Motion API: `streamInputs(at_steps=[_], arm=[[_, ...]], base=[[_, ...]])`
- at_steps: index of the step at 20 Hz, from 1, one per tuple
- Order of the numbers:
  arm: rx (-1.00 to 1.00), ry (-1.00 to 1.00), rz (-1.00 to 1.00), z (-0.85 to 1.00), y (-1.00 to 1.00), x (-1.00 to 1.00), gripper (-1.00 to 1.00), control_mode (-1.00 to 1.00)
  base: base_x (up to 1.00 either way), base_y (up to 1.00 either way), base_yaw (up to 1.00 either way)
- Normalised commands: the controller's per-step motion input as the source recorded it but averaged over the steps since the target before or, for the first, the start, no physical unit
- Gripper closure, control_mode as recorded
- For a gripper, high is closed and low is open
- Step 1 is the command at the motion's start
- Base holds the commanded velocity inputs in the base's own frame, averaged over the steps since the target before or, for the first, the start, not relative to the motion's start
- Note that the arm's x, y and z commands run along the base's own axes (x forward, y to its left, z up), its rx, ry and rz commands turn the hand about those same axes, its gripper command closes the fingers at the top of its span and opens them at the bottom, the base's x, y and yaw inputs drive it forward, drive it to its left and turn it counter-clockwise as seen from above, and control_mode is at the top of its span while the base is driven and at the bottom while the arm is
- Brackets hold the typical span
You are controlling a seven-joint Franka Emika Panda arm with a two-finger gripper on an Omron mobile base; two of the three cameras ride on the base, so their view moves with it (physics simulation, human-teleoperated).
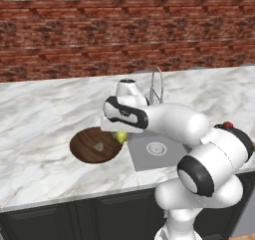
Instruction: There is a mixed pile of frozen fruits and vegetables on the counter. Locate all the frozen vegetables and place the items in a bowl on the counter. Take all the frozen fruits and defrost them in a running sink.
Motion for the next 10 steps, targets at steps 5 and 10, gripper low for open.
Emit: streamInputs(at_steps=[5,10], arm=[[-0.02,0.0,-0.03,-0.03,0.46,0.26,1.0,-1.0],[-0.04,-0.04,-0.06,-0.18,0.25,0.26,1.0,-1.0]], base=[[0.0,0.0,0.0],[0.0,0.0,0.0]])
